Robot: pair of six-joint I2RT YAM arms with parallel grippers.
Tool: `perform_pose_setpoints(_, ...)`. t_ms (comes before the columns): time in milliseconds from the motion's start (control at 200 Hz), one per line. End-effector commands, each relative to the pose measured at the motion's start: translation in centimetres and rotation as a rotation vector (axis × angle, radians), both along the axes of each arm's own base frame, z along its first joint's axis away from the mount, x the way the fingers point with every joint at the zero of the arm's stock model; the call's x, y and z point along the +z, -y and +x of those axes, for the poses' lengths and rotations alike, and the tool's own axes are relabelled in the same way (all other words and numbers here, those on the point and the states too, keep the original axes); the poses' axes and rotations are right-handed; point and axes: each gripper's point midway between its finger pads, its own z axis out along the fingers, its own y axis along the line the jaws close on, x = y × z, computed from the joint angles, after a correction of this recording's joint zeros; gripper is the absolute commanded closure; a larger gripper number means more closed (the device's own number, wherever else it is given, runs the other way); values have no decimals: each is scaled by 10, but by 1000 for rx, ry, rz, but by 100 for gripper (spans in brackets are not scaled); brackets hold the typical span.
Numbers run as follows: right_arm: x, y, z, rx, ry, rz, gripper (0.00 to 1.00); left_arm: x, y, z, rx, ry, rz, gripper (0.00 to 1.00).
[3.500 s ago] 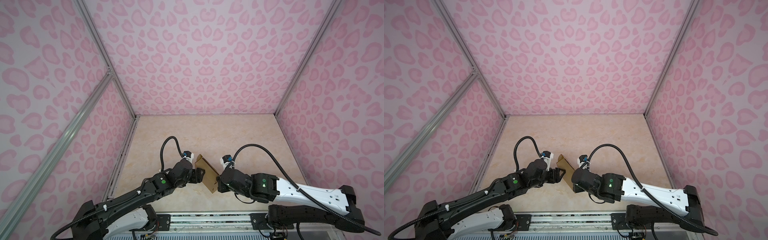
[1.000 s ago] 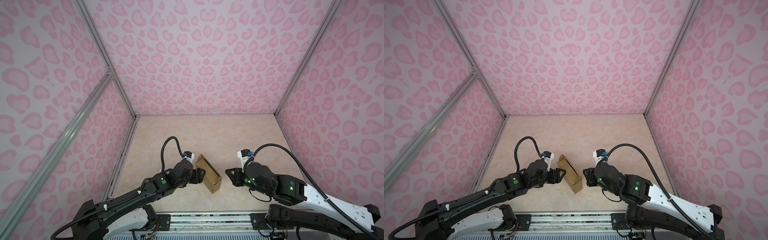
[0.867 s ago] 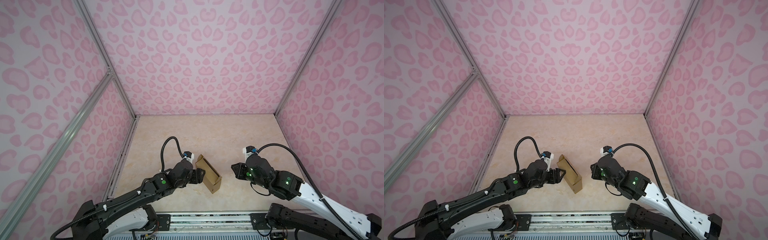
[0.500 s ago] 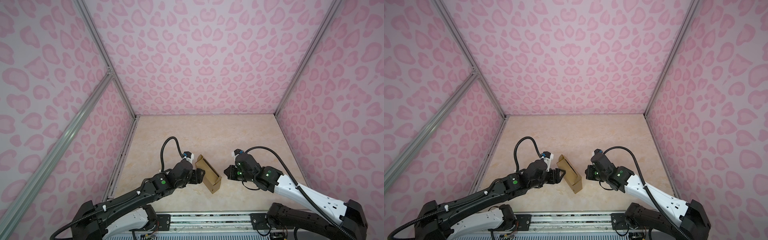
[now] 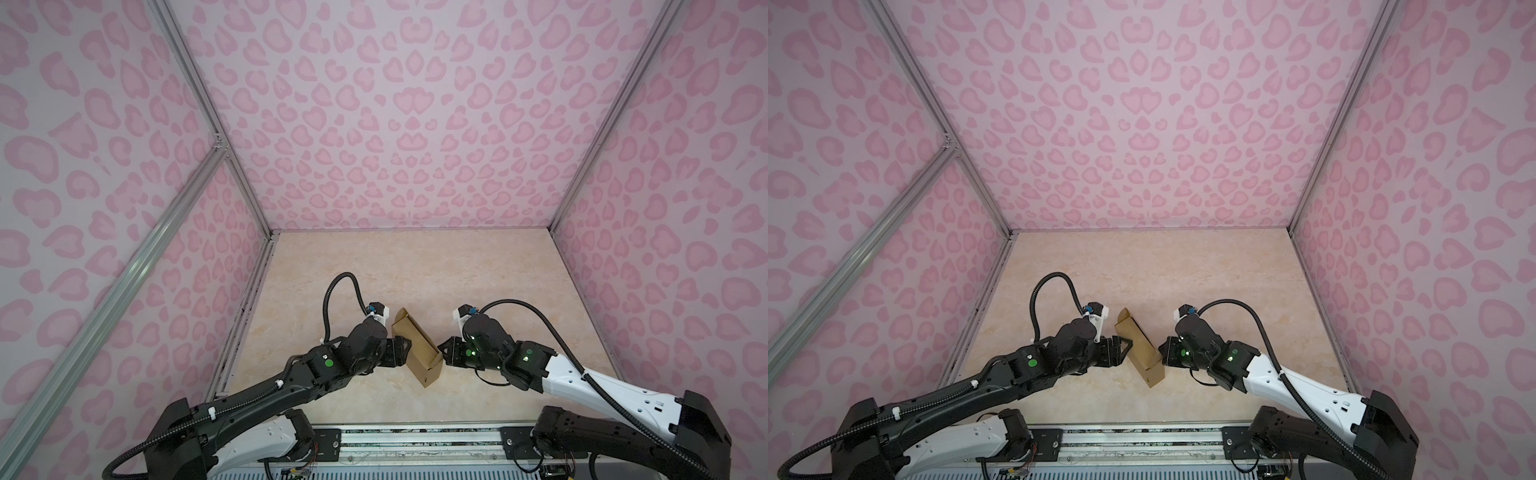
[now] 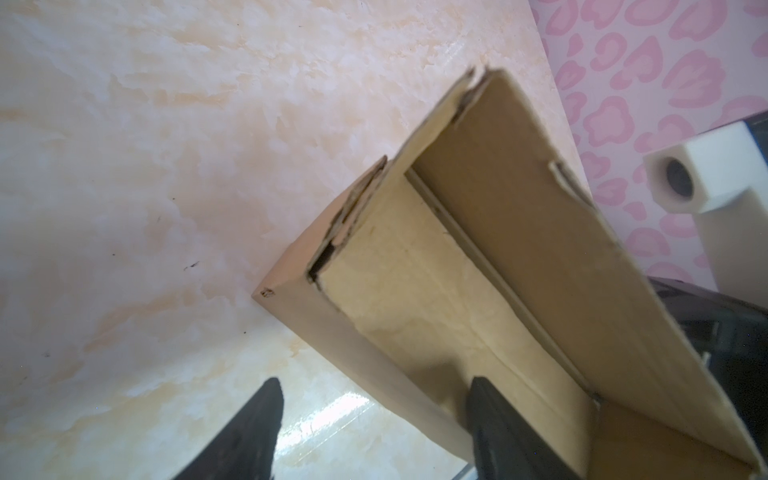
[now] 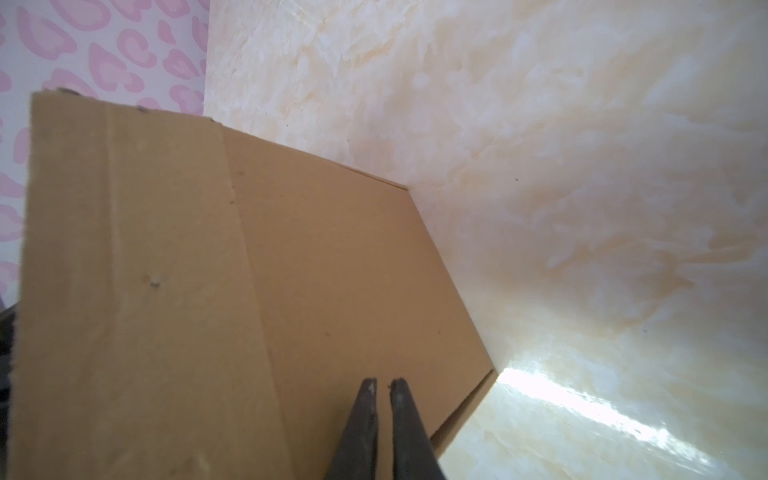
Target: Fold the paper box
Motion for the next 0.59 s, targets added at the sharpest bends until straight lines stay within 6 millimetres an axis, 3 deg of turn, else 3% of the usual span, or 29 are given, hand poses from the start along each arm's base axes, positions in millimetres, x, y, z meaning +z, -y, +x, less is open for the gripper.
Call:
perform_pose_setpoints(0,9,-6,0,16,20,39,88,-22,-13,-12,-15,-66,95,27)
perform_pose_setpoints(170,10,22,5,-30,46,-68,88,-20,-13,-11,-15,-61,92,27)
perform_pose_setpoints(375,28,34,10,-55,85,-65,87,-20,-12,-12,-18,-61,94,27)
perform_pose_setpoints(590,74,26,9,19,217,12,86,-21,-14,-12,-14,-62,95,27)
